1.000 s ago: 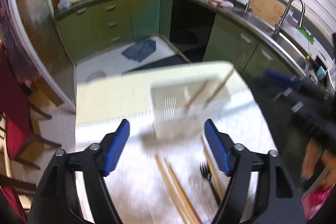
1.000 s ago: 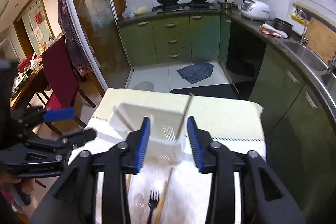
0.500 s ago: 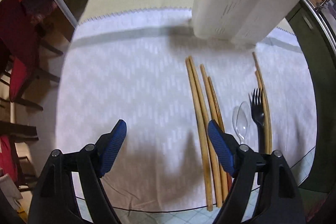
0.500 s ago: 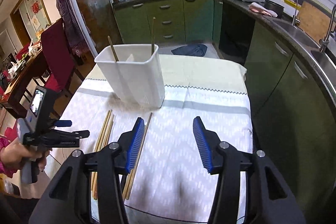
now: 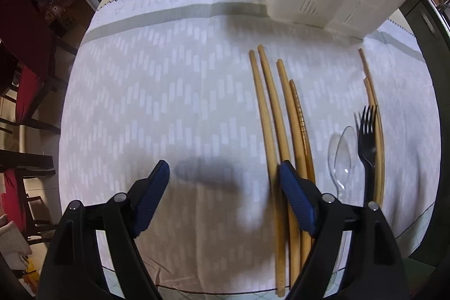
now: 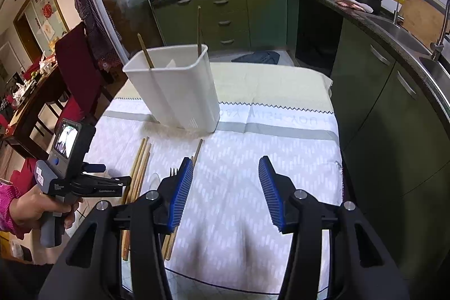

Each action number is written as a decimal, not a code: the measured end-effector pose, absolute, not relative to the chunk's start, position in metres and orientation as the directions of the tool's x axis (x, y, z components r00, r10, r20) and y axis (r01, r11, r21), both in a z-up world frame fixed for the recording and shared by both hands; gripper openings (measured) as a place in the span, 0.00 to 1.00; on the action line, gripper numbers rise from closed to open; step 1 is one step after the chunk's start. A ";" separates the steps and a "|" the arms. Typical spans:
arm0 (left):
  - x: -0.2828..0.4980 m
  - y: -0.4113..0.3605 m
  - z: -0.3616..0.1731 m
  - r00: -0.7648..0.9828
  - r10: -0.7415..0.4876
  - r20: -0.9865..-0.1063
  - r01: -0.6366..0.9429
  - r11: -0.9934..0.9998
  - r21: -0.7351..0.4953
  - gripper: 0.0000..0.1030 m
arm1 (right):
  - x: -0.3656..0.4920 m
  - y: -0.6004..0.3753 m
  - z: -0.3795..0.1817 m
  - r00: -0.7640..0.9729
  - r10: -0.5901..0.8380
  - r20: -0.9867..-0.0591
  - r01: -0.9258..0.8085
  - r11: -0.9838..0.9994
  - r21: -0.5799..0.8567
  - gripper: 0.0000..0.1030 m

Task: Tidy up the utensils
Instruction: 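Move both grippers back down to the remaining chopsticks on the cloth, then grasp a wooden chopstick with the left gripper while the right gripper grasps another chopstick, then lift both held chopsticks and carry them over the white utensil holder, then open both grippers to drop the chopsticks into the white holder, then lower both grippers to the cloth and grasp a wooden chopstick with the left gripper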

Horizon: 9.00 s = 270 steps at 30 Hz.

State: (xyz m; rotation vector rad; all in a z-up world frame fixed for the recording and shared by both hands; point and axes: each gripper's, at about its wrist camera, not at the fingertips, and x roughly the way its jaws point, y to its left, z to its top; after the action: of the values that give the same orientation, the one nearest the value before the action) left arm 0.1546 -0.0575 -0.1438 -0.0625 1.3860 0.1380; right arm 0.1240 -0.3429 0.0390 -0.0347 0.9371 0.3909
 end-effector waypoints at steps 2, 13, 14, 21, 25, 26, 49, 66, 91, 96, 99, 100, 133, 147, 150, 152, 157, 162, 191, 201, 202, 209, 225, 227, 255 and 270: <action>0.156 -0.064 -0.148 0.173 0.070 -0.982 -0.129 0.990 0.048 0.76 | 0.128 -0.331 0.027 0.496 0.293 -0.817 -0.353 0.928 0.119 0.51; 0.153 -0.041 -0.154 0.130 0.105 -0.986 -0.070 0.993 0.096 0.75 | 0.159 -0.262 -0.075 0.236 0.205 -0.950 -0.408 0.908 0.095 0.45; 0.152 -0.037 -0.154 0.125 0.114 -0.986 -0.065 0.992 0.107 0.75 | 0.162 -0.258 -0.079 0.232 0.192 -0.954 -0.407 0.909 0.084 0.45; 0.153 0.001 -0.156 0.082 0.047 -0.996 -0.167 0.985 0.033 0.70 | 0.172 -0.251 -0.083 0.217 0.190 -0.958 -0.399 0.913 0.091 0.44; 0.149 0.008 -0.157 0.077 0.011 -0.997 -0.205 0.979 -0.005 0.56 | 0.173 -0.248 -0.077 0.216 0.187 -0.958 -0.401 0.912 0.088 0.44; 0.149 0.005 -0.156 0.078 0.011 -0.997 -0.209 0.978 -0.006 0.53 | 0.172 -0.247 -0.076 0.217 0.185 -0.959 -0.404 0.911 0.084 0.44; 0.164 -0.090 -0.132 0.120 0.026 -0.992 0.142 0.989 0.044 0.08 | 0.182 -0.247 -0.091 0.156 0.141 -0.978 -0.380 0.922 0.072 0.31; 0.151 -0.062 -0.134 0.143 0.017 -0.990 0.143 0.989 0.038 0.08 | 0.187 -0.213 -0.107 0.155 0.068 -0.986 -0.390 0.921 0.003 0.29; 0.157 -0.023 -0.103 0.169 -0.085 -0.982 0.100 0.993 -0.068 0.08 | 0.159 -0.227 -0.040 0.282 0.247 -0.927 -0.405 0.906 0.118 0.07; 0.156 -0.019 -0.076 0.192 -0.093 -0.977 0.111 0.991 -0.073 0.08 | 0.144 -0.256 -0.012 0.335 0.278 -0.900 -0.402 0.906 0.131 0.07; 0.161 -0.018 -0.088 0.157 -0.070 -0.985 0.078 0.995 -0.058 0.08 | 0.142 -0.263 -0.007 0.344 0.276 -0.898 -0.393 0.910 0.129 0.07; 0.163 -0.018 -0.096 0.135 -0.079 -0.988 0.062 0.996 -0.071 0.08 | 0.141 -0.265 -0.007 0.343 0.278 -0.897 -0.392 0.910 0.133 0.07; 0.162 -0.031 -0.046 0.273 -0.078 -0.959 0.080 0.995 -0.058 0.06 | 0.131 -0.277 0.014 0.381 0.338 -0.860 -0.407 0.897 0.171 0.07; 0.129 -0.036 0.026 0.404 -0.142 -0.904 0.149 0.985 -0.088 0.06 | 0.120 -0.280 0.055 0.447 0.370 -0.815 -0.435 0.886 0.164 0.07; 0.128 -0.039 0.043 0.434 -0.157 -0.887 0.159 0.983 -0.096 0.06 | 0.120 -0.280 0.069 0.465 0.381 -0.800 -0.439 0.883 0.165 0.07; 0.128 -0.042 0.061 0.463 -0.168 -0.870 0.170 0.980 -0.099 0.06 | 0.121 -0.280 0.079 0.478 0.389 -0.788 -0.441 0.882 0.168 0.07; 0.133 -0.048 0.108 0.542 -0.179 -0.821 0.187 0.978 -0.090 0.06 | 0.125 -0.282 0.114 0.528 0.411 -0.743 -0.441 0.881 0.173 0.07; 0.145 -0.053 0.155 0.621 -0.182 -0.763 0.188 0.979 -0.081 0.06 | 0.132 -0.281 0.152 0.583 0.433 -0.687 -0.443 0.879 0.178 0.07; 0.255 -0.080 0.090 0.607 -0.168 -0.777 0.165 0.983 -0.083 0.06 | 0.240 -0.229 0.120 0.669 0.339 -0.662 -0.350 0.929 0.122 0.07; 0.243 -0.070 0.073 0.596 -0.162 -0.787 0.152 0.984 -0.087 0.44 | 0.238 -0.227 0.095 0.662 0.327 -0.675 -0.354 0.930 0.103 0.27; 0.239 -0.070 0.076 0.599 -0.165 -0.783 0.155 0.984 -0.088 0.44 | 0.234 -0.229 0.099 0.666 0.330 -0.669 -0.354 0.929 0.105 0.27; 0.190 -0.064 0.086 0.602 -0.149 -0.784 0.163 0.985 -0.062 0.63 | 0.173 -0.270 0.117 0.696 0.369 -0.616 -0.368 0.920 0.136 0.29; 0.153 -0.051 -0.111 0.194 0.007 -0.981 -0.064 0.998 -0.006 0.66 | 0.105 -0.331 0.031 0.569 0.321 -0.757 -0.345 0.929 0.134 0.40; 0.155 -0.055 -0.116 0.189 0.022 -0.982 -0.064 0.998 0.010 0.66 | 0.105 -0.333 0.024 0.555 0.320 -0.768 -0.346 0.928 0.137 0.40; 0.157 -0.065 -0.138 0.070 -0.019 -0.997 0.027 1.000 -0.017 0.17 | 0.145 -0.263 -0.060 0.217 0.316 -0.923 -0.405 0.890 0.210 0.45; 0.160 -0.102 -0.131 0.105 -0.032 -0.994 0.192 0.981 -0.011 0.09 | 0.160 -0.212 -0.104 0.132 0.154 -0.979 -0.430 0.899 0.083 0.31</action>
State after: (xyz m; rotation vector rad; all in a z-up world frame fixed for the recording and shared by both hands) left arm 0.1595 -0.1020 -0.1310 0.1317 1.4575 -0.1656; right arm 0.1601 -0.2124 -0.1042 -0.2406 1.3773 0.4292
